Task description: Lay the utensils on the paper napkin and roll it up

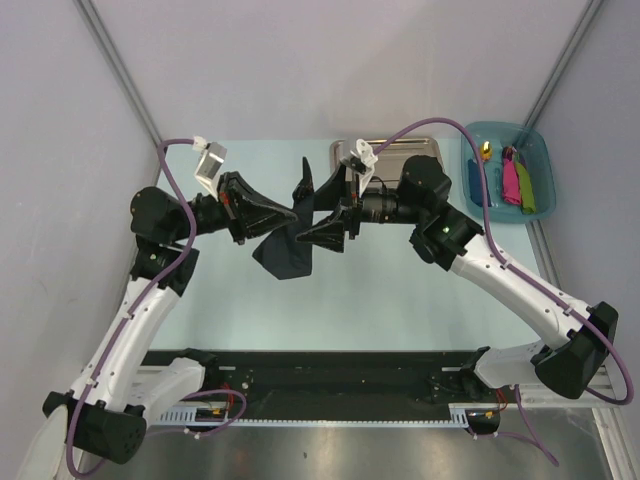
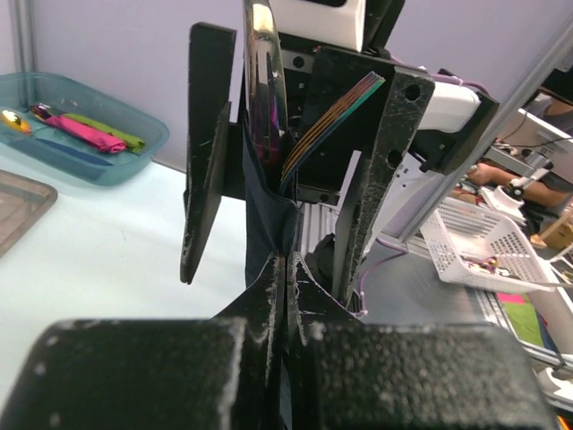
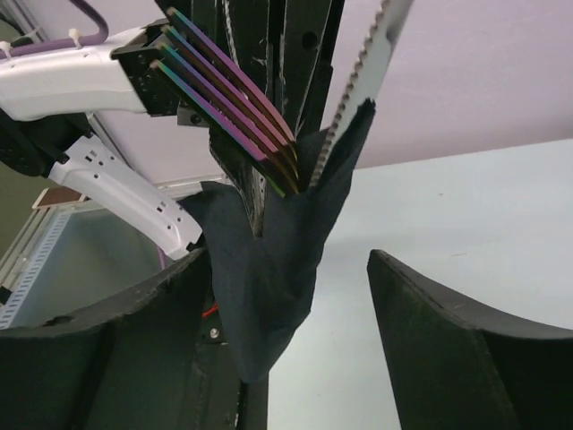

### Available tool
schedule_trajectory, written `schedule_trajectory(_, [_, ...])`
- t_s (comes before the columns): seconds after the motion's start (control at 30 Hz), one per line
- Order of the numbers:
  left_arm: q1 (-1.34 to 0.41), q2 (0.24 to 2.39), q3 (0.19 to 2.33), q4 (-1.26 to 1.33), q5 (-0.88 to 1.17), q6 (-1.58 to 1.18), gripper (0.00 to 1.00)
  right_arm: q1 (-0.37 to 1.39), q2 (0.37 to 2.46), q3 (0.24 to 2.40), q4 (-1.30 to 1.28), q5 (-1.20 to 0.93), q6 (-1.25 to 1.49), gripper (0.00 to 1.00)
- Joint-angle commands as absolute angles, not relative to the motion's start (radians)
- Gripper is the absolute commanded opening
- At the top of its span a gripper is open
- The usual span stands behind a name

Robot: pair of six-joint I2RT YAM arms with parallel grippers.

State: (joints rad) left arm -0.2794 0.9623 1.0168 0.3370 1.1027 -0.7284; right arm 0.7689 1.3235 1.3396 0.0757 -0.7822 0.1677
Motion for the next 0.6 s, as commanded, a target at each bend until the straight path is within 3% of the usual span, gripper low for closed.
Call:
schedule_trajectory(0.0, [-0.308,0.913,1.083,0.247,0.988,-0.603,0.0,0.782,1.313,1.367,0.158,-0.739,0.179,0.7])
schedule_trajectory(0.37, [-0.371,0.877,1.092,0.115,0.856,-0.483,0.0,0.798,1.321,1.362,0.155,-0.713,0.164,0.57])
schedule_trajectory(0.57, [-0.383,0.871,1.1,0.075,0.798,-0.457,0.0,0.799,1.324,1.362,0.163,-0.724,0.167,0.41])
